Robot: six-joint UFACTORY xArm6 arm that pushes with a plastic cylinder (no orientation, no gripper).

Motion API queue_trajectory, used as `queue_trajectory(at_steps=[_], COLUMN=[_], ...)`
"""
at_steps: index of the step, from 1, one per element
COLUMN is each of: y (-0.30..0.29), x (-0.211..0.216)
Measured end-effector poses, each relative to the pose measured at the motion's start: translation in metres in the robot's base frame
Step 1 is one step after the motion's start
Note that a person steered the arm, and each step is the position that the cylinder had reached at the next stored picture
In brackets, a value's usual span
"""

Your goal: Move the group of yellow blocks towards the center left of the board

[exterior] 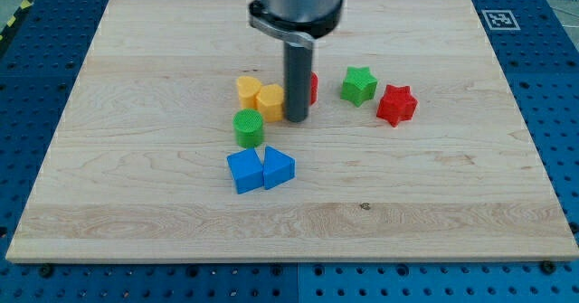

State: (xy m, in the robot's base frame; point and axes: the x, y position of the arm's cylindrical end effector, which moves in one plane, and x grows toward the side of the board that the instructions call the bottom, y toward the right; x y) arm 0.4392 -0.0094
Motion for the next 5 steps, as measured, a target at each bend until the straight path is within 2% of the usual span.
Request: queue_trajectory(at_steps=[1,3,5], y=[-0.033,-0.025,-0.096], x=[-0.028,-0.034,-0.034])
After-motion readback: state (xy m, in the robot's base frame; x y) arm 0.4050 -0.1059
